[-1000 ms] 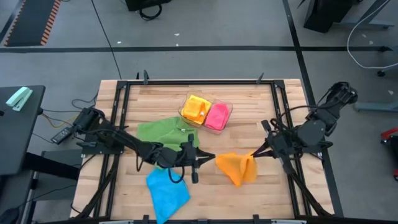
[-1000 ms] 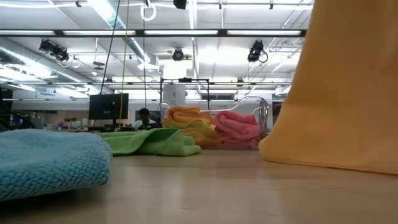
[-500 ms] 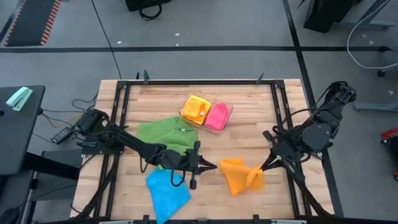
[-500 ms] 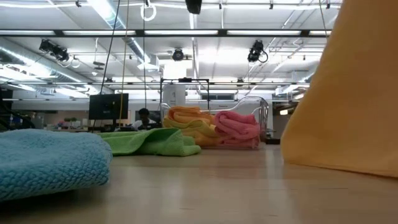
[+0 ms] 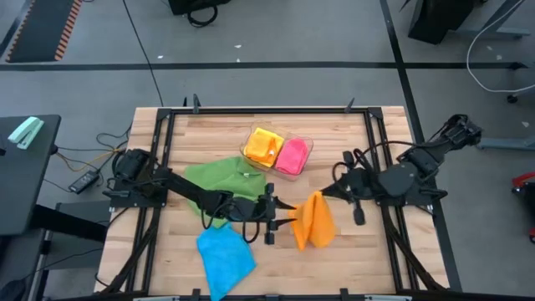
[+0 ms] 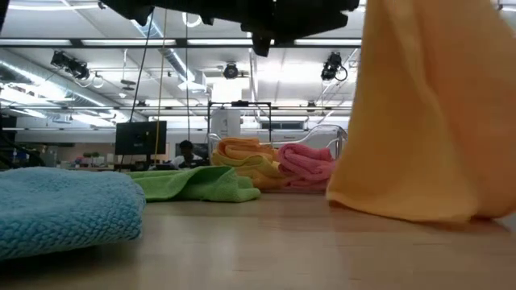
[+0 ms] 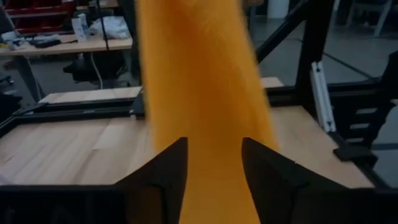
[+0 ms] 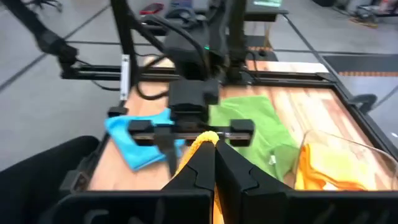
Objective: Fold microfiber towels
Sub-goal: Fold the orange microfiber cloth
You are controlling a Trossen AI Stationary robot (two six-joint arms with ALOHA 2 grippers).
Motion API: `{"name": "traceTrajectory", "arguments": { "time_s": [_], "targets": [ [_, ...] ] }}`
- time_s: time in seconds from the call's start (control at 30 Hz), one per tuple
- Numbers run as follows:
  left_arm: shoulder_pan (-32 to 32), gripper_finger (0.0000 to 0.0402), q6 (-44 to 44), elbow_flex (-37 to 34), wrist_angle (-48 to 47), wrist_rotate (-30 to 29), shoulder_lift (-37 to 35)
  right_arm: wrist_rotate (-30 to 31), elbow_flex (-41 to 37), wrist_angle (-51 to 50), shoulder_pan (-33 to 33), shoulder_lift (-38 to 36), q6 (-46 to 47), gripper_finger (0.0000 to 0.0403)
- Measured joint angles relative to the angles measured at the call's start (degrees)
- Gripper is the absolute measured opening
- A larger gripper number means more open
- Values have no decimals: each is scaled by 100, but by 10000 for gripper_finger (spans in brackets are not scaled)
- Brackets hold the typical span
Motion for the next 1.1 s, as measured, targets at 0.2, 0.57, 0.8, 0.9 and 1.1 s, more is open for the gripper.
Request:
{"name": "traceTrajectory", "arguments": {
  "time_s": [0.2,0.57,0.8,0.9,1.1],
  "targets": [
    [-1,185,-103,2,-20,11,0,1,-2,36,-412,198,39,10],
    [294,173,-734,4,-343,1,0,-5,-2,457,-757,201,-42,10],
    [449,169,-1025,18,-1016,-4,223,-2,231,600,-762,191,-202,10],
    [537,162,-1035,0,-1353,-20,328,-2,398,470,-749,186,-276,10],
    [672,140,-1060,9,-1694,-36,361,-181,463,163,-735,188,-104,10]
  ]
}}
